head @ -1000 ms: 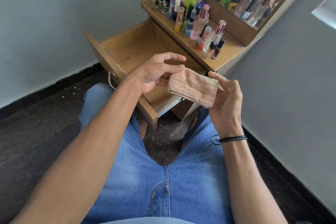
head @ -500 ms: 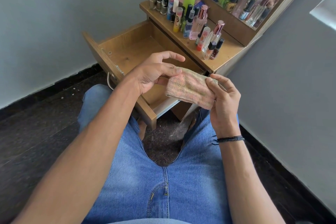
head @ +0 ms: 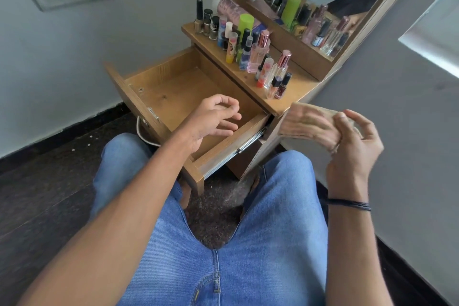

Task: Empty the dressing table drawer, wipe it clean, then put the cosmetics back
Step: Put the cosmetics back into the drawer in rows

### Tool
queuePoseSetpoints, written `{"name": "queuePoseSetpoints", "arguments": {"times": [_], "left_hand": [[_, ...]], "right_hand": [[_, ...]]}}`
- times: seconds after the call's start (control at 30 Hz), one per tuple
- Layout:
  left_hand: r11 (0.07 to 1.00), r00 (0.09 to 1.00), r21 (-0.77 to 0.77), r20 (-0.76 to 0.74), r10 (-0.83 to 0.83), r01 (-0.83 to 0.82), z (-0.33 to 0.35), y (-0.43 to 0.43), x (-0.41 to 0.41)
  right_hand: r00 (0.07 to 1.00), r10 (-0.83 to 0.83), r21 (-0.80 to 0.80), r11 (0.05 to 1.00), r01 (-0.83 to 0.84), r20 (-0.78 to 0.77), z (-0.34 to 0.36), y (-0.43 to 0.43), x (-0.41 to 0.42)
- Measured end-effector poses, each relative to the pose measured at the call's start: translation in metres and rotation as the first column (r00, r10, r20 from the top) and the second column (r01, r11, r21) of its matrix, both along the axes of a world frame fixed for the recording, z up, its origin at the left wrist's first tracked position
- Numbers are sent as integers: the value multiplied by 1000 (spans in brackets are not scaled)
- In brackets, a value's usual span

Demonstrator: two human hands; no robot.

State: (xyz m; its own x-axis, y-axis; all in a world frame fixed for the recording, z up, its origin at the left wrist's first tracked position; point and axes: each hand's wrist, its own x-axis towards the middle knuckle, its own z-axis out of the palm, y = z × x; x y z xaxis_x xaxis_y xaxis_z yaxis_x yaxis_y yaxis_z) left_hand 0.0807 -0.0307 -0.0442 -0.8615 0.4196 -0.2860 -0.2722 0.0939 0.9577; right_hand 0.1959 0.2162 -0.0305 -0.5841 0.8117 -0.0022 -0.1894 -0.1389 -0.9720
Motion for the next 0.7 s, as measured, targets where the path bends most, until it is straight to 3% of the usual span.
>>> {"name": "queuePoseSetpoints", "arguments": {"times": [0.27,0.7], "left_hand": [[996,999,-93,-46,-17,13,-12,1,-2],[992,998,-126,-68,-17,8,-18,-4,-12]], "right_hand": [[978,-147,-81,987,136,-151,9,25,-52],[988,-40,-144,989,19,-147,2,23,-133]]}}
